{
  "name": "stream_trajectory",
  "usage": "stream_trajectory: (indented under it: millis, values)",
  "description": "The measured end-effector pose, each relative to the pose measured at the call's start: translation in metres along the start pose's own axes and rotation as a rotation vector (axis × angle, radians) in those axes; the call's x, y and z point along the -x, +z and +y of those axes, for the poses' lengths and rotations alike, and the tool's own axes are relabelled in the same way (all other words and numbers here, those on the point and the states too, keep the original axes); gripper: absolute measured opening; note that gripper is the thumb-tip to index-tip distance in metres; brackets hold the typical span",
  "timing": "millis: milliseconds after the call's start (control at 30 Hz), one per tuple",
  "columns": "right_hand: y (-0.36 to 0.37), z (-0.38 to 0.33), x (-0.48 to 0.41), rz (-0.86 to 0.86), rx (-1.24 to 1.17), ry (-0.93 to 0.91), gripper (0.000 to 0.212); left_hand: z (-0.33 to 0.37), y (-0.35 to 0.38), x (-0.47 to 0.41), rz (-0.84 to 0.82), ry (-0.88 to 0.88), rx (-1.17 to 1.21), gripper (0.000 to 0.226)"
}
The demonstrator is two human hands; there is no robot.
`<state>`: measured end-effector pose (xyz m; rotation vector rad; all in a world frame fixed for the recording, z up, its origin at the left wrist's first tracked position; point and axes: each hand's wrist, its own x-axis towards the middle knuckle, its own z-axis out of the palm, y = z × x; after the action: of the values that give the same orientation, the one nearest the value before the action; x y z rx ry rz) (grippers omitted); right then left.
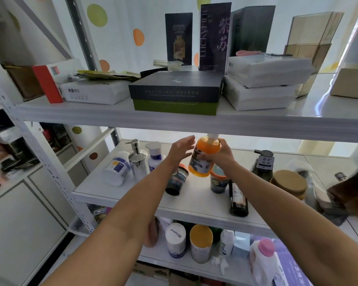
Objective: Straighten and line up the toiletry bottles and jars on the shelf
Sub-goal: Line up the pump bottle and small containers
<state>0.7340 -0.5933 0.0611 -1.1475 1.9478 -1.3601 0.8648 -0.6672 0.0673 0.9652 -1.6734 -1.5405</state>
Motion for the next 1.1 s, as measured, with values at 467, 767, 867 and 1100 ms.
stream_trajectory:
  millis: [467, 767, 867, 1100]
  values:
    - [-0.038, 0.009, 0.001, 0.244, 0.296, -0.018, 0.094, -0.05, 0.064, 0.008, -0.298, -0.068, -0.549, 0.07]
    - [-0.05, 0.015, 0.003, 0.309, 0.283, -0.003, 0.092, -0.063, 0.085, 0.008, -0.154, -0.08, -0.212, 0.061]
    - [-0.051, 0.016, 0.003, 0.313, 0.269, -0.003, 0.093, -0.067, 0.086, 0.005, -0.079, -0.037, -0.238, 0.059]
    - [-0.048, 0.019, 0.003, 0.291, 0.27, -0.001, 0.095, -0.064, 0.061, -0.001, -0.04, -0.003, -0.384, 0.065]
